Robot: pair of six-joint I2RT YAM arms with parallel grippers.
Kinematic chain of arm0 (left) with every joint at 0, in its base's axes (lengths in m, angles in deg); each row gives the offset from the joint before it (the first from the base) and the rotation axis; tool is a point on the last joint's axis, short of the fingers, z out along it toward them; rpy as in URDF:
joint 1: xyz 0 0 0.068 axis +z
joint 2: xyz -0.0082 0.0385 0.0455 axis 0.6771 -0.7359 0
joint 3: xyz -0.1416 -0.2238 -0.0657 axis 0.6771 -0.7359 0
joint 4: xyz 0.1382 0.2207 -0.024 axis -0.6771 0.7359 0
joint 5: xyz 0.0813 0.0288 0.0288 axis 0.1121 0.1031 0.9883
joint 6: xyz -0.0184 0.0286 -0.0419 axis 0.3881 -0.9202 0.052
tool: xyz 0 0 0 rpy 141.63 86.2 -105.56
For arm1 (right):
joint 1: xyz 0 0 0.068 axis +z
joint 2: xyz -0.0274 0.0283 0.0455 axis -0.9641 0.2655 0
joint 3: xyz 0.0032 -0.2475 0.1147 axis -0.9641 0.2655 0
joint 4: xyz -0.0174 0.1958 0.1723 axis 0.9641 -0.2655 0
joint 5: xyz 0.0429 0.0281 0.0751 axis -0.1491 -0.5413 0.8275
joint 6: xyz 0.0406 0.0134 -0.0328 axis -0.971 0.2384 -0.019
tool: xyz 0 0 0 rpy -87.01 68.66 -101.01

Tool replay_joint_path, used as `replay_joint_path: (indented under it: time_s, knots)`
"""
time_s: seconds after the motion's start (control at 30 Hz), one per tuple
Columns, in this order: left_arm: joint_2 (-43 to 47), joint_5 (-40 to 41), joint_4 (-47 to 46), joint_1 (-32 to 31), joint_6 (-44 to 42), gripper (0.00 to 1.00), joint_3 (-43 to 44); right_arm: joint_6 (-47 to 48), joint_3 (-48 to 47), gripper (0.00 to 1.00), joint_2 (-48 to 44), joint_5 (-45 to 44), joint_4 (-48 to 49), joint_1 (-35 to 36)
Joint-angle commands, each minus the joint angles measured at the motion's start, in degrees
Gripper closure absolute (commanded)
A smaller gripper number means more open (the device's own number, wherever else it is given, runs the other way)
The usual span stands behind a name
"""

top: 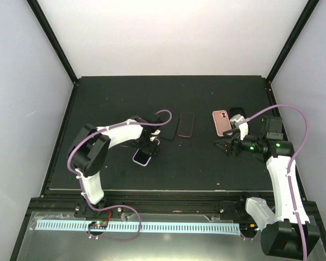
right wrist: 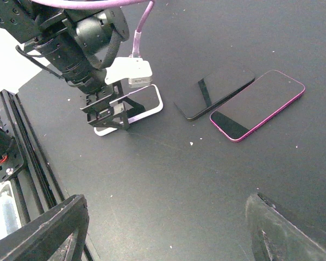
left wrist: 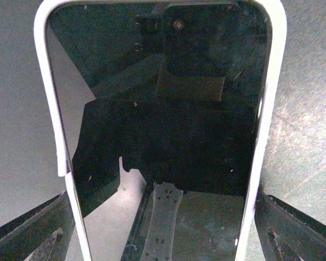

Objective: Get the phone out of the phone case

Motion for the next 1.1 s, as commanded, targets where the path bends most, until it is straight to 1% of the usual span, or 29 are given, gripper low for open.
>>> replay_joint_path:
  time_s: [0.0, 0.3, 0.47, 0.57, 0.73, 0.83, 0.9, 1.07]
  knots:
    - [-2.5, -1.9, 0.8, 0.4, -1.7, 0.08, 3.8, 1.2, -0.8, 0.21, -0.6, 0.2, 0.3, 0.1]
    - [-6.1, -0.9, 1.3, 1.3, -1.9, 0.04, 6.7, 1.6, -0.9, 0.21, -1.2, 0.1, -0.1, 0.1]
    - [-6.2, 1.6, 1.7, 1.9, -0.1, 0.03, 7.0, 1.8, -0.9, 0.21, -1.3, 0.4, -0.3, 0.2]
    - [-6.6, 5.0, 3.9, 2.2, 1.7, 0.01, 8.3, 1.9, -0.9, 0.21, -1.4, 0.4, -0.4, 0.2]
    - [-7.2, 6.4, 4.7, 2.2, 1.7, 0.01, 9.4, 1.9, -1.0, 0.21, -1.4, 0.4, -0.4, 0.2]
    - [-8.3, 5.4, 4.0, 2.1, 0.2, 0.01, 9.9, 2.0, -0.9, 0.20, -1.4, 0.3, -0.4, 0.2]
    - [-8.3, 3.1, 2.9, 1.9, -1.1, 0.02, 9.5, 2.0, -0.9, 0.20, -1.4, 0.3, -0.4, 0.1]
    - [-7.6, -1.4, 2.6, 2.0, -1.5, 0.07, 8.5, 2.0, -0.9, 0.20, -1.2, 0.3, -0.3, 0.1]
